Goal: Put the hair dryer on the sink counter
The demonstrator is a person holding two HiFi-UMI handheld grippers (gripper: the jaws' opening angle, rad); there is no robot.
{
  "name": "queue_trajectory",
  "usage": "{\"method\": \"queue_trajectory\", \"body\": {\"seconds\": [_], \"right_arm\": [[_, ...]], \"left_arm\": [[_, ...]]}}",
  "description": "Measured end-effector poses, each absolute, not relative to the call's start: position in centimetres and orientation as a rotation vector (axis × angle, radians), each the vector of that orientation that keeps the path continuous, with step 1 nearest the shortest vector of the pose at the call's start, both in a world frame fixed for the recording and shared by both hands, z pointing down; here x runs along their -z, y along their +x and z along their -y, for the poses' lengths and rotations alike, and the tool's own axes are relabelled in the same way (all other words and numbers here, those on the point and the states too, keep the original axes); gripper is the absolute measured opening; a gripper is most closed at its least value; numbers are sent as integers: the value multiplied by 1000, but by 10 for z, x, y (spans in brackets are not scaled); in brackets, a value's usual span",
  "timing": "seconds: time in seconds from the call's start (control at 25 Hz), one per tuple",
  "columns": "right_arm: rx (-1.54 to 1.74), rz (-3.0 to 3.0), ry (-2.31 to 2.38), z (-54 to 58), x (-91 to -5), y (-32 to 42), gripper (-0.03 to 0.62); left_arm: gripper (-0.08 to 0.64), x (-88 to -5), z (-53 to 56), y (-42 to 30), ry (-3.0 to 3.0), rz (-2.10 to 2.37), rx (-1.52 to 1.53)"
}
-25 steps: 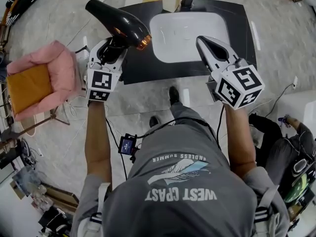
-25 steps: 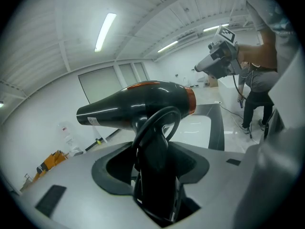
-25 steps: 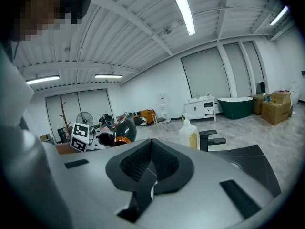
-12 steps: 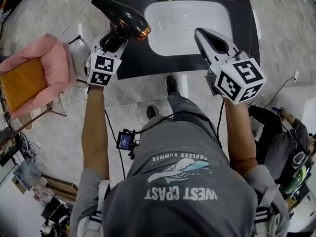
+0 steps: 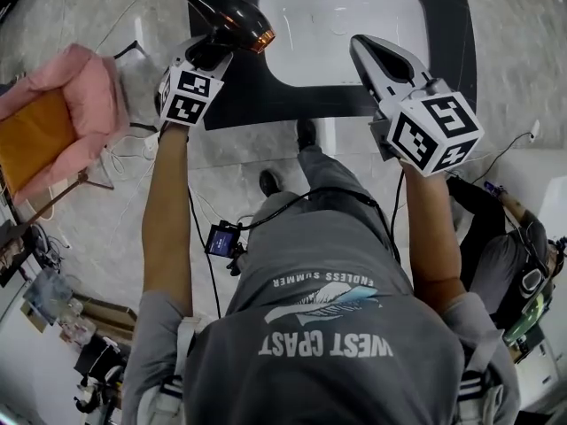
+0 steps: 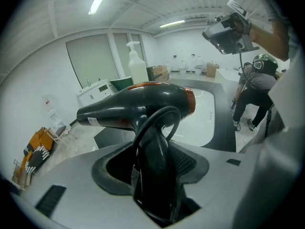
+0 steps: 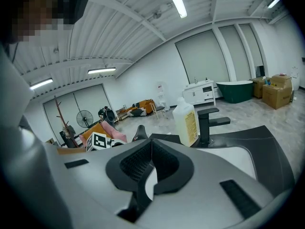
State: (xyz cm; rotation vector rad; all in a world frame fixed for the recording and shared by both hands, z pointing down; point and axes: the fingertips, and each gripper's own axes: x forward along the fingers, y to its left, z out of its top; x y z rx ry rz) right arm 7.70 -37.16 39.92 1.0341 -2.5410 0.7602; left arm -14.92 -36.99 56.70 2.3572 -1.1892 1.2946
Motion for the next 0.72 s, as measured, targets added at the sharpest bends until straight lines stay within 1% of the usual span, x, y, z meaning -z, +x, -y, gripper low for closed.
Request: {"method": "queue_trajectory", "body": {"seconds": [0.24, 0.72], "right_arm": [[-790, 2520, 1011, 380, -404, 62, 28], [-832, 2485, 997, 394, -430, 56, 28]], "left_arm": [[233, -588, 374, -159, 2305, 1131, -1331], [233, -626, 389, -165, 2251, 1097, -1375]]}}
